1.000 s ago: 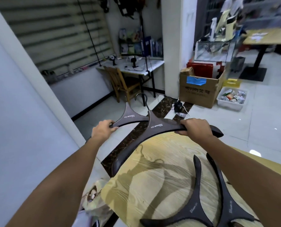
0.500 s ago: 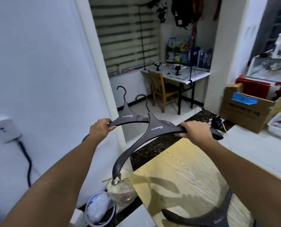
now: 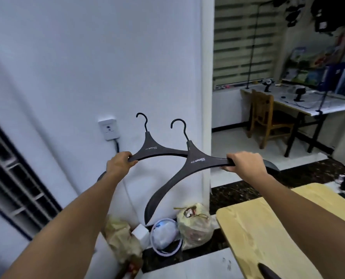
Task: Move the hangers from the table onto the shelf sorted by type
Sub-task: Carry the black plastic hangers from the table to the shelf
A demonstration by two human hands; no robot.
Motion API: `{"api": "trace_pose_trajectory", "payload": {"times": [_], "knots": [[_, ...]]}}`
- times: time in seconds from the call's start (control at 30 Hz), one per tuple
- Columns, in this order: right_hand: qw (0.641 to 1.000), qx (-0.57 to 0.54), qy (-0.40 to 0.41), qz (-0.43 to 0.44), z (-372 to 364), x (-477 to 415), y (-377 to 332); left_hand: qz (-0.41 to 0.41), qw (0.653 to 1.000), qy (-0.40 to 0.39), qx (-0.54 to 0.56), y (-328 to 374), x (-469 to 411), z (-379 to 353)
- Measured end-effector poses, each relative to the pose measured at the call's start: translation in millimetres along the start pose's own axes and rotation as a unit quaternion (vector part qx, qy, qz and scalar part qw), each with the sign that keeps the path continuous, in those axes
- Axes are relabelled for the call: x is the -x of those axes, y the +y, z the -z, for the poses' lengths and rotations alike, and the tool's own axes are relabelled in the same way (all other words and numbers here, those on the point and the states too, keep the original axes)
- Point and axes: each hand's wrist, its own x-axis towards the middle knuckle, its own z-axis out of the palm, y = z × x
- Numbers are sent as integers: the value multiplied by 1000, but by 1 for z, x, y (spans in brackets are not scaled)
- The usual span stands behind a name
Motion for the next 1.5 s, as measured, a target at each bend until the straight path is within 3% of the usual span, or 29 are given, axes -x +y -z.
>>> {"api": "trace_pose_trajectory", "payload": {"times": [0.33, 0.57, 1.2, 1.5], "knots": [[993, -65, 5, 102, 6, -14, -137, 116, 991, 44, -42, -137, 69, 69], [979, -104, 17, 172, 11, -8, -202, 184, 979, 70, -56, -186, 129, 96], [915, -182, 47, 358, 12, 23, -284, 342, 926, 98, -126, -192, 297, 122], [849, -212, 34, 482, 34, 72, -367, 459, 873, 122, -113, -208, 419, 132]]}}
